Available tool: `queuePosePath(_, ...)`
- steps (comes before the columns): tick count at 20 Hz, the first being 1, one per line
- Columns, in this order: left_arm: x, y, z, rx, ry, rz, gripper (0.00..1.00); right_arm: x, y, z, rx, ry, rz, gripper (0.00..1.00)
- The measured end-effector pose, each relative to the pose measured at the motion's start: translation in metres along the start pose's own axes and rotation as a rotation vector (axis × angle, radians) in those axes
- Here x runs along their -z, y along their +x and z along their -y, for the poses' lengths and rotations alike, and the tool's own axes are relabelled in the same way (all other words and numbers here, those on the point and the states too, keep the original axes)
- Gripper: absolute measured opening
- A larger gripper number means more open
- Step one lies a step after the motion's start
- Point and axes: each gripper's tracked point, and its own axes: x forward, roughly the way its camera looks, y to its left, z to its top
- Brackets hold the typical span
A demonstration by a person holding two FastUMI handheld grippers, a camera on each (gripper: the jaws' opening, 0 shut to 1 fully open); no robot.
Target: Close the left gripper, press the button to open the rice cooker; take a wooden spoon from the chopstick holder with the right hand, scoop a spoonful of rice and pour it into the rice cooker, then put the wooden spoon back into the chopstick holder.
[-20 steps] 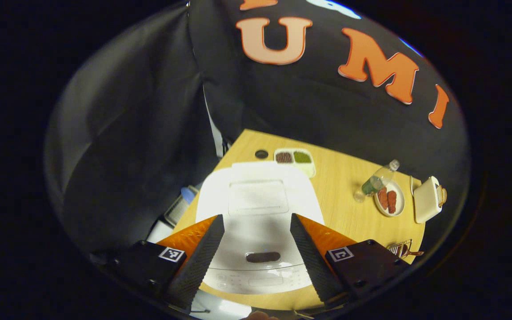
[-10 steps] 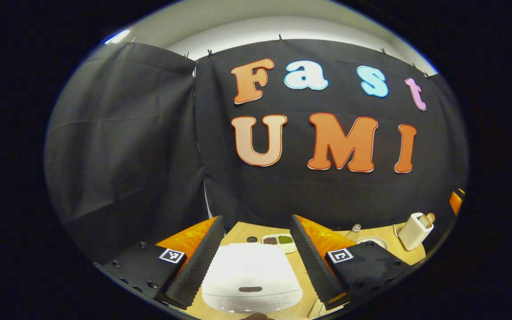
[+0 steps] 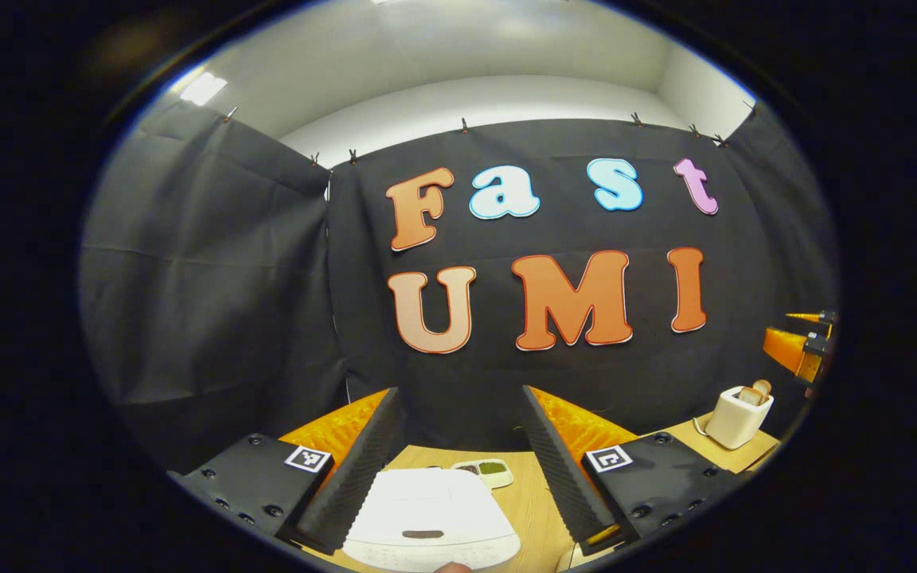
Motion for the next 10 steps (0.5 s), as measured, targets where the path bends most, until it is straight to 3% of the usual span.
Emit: queuePosePath(10, 0.002, -0.001, 0.014, 0.032, 0.007, 0.003, 1.0, 0.004, 0.001, -0.004, 0.0, 0.011, 0.004, 0.86)
